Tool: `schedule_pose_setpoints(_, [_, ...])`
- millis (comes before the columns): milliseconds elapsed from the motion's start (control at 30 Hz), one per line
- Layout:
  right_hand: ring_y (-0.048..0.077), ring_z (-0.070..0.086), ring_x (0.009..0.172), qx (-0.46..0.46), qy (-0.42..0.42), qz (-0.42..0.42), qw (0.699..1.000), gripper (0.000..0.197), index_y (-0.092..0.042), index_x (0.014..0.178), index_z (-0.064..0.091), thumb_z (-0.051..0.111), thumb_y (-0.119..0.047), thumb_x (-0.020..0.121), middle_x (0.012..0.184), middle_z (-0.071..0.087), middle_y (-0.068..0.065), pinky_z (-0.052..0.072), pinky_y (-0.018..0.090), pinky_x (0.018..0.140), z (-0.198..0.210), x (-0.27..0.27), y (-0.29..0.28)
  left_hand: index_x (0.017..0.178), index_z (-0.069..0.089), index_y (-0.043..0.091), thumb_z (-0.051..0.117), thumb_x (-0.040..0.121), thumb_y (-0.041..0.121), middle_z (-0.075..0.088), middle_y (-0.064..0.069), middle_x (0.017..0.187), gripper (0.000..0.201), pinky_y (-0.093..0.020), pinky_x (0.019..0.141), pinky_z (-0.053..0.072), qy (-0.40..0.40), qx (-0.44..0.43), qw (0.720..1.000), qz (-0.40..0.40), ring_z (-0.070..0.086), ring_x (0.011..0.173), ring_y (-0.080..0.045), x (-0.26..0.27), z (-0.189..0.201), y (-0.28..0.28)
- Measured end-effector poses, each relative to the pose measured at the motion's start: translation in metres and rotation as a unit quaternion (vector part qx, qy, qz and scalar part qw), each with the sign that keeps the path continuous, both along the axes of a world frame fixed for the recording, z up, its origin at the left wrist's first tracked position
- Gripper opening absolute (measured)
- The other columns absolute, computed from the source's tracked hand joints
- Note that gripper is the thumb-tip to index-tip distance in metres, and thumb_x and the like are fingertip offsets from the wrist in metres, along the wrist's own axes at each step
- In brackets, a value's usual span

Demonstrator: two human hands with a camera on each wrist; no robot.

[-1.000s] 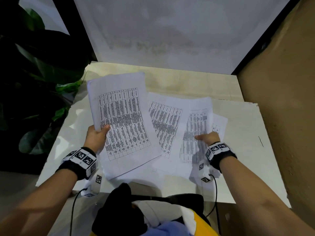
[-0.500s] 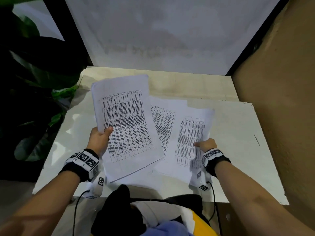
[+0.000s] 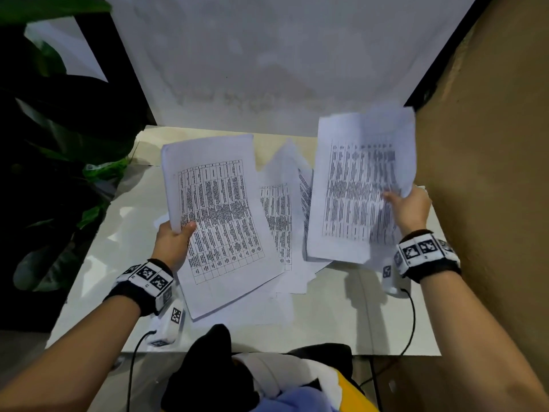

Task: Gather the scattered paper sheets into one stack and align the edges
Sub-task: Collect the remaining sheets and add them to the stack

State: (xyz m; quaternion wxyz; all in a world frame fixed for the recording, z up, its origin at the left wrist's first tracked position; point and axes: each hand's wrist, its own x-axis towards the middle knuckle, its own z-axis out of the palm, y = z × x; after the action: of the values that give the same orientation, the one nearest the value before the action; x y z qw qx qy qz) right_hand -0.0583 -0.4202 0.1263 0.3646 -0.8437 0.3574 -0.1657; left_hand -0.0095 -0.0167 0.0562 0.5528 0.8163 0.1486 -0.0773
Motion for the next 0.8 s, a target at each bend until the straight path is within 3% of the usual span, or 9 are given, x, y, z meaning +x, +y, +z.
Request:
schedule_pose_setpoints(200, [0.016,0.06,0.096,0.162,-0.157,0.012,0.974,0.041,-0.001,0.116,0.058,0.07,-0.007,0.077,0.104,0.062,0.002,0.047,0.027,0.086,0.06,-0.009,0.0,0.074,0.04,0.006,0.053,0.089,0.023,0.032,-0.005,0.059,0.026,-0.028,0.05,0.028,-0.01,0.003,1.0,-0.024,0.033,0.056,-0.02,0.005,0.012,-0.014])
schedule_pose_setpoints(333, [0.014,0.064,0.08,0.294,-0.141,0.102,0.94,0.034,-0.002,0.11,0.059,0.065,0.002,0.077,0.091,0.064,0.002,0.055,0.023,0.075,0.064,-0.007,0.026,0.083,0.045,0.005,0.054,0.088,0.022,0.043,-0.008,0.068,0.021,-0.027,0.054,0.033,-0.026,-0.023,0.997,-0.07,0.041,0.065,-0.022,0.01,0.029,-0.033])
schedule_pose_setpoints(400, [0.02,0.062,0.085,0.294,-0.081,0.132,0.943,0.033,0.002,0.109,0.059,0.067,-0.001,0.077,0.091,0.065,0.007,0.054,0.023,0.072,0.047,-0.003,0.047,0.09,0.048,0.007,0.055,0.088,0.023,0.052,-0.01,0.083,0.018,-0.028,0.063,0.039,-0.036,-0.046,0.993,-0.102,0.049,0.079,-0.023,0.01,0.039,-0.044])
schedule_pose_setpoints(500, [0.028,0.06,0.106,0.325,0.004,0.166,0.931,0.047,0.002,0.119,0.054,0.07,-0.007,0.076,0.115,0.063,0.015,0.049,0.036,0.092,0.016,0.004,0.073,0.105,0.05,0.01,0.048,0.092,0.026,0.058,-0.003,0.1,0.02,-0.031,0.085,0.04,-0.038,-0.112,0.986,-0.116,0.055,0.097,-0.021,0.004,0.056,-0.059])
schedule_pose_setpoints(566, [0.029,0.058,0.11,0.351,0.023,0.182,0.918,0.054,-0.001,0.126,0.048,0.069,-0.005,0.076,0.123,0.059,0.016,0.047,0.036,0.093,0.003,0.008,0.085,0.126,0.044,0.011,0.036,0.093,0.044,0.052,-0.001,0.126,0.047,-0.033,0.098,0.038,-0.022,-0.157,0.983,-0.088,0.051,0.115,-0.02,0.002,0.062,-0.066])
schedule_pose_setpoints(633, [0.025,0.059,0.107,0.356,0.009,0.195,0.914,0.055,-0.003,0.127,0.047,0.068,-0.001,0.076,0.12,0.06,0.011,0.051,0.027,0.084,-0.002,0.01,0.094,0.142,0.023,0.014,0.025,0.091,0.054,0.031,-0.003,0.148,0.065,-0.035,0.112,0.024,-0.01,-0.193,0.979,-0.066,0.032,0.136,-0.021,0.002,0.065,-0.067])
schedule_pose_setpoints(700, [0.021,0.062,0.097,0.337,-0.023,0.208,0.918,0.042,-0.004,0.117,0.055,0.066,0.001,0.077,0.106,0.065,0.005,0.053,0.017,0.074,0.001,0.01,0.103,0.138,0.031,0.009,0.037,0.092,0.042,0.043,-0.008,0.14,0.057,-0.032,0.106,0.03,-0.035,-0.189,0.978,-0.082,0.039,0.132,-0.024,0.0,0.068,-0.067])
schedule_pose_setpoints(733, [0.02,0.062,0.092,0.326,-0.042,0.212,0.92,0.032,-0.006,0.109,0.059,0.065,-0.001,0.078,0.098,0.066,0.002,0.054,0.016,0.072,0.005,0.008,0.105,0.13,0.042,0.007,0.047,0.09,0.034,0.054,-0.009,0.126,0.049,-0.032,0.102,0.038,-0.059,-0.177,0.978,-0.089,0.05,0.122,-0.026,0.0,0.068,-0.066])
schedule_pose_setpoints(800, [0.016,0.063,0.083,0.316,-0.082,0.221,0.919,0.02,-0.014,0.092,0.06,0.066,-0.003,0.077,0.087,0.065,-0.002,0.055,0.019,0.074,0.012,0.006,0.108,0.117,0.05,0.006,0.059,0.085,0.025,0.061,-0.004,0.105,0.039,-0.037,0.095,0.047,-0.099,-0.157,0.98,-0.071,0.058,0.105,-0.026,-0.002,0.074,-0.062])
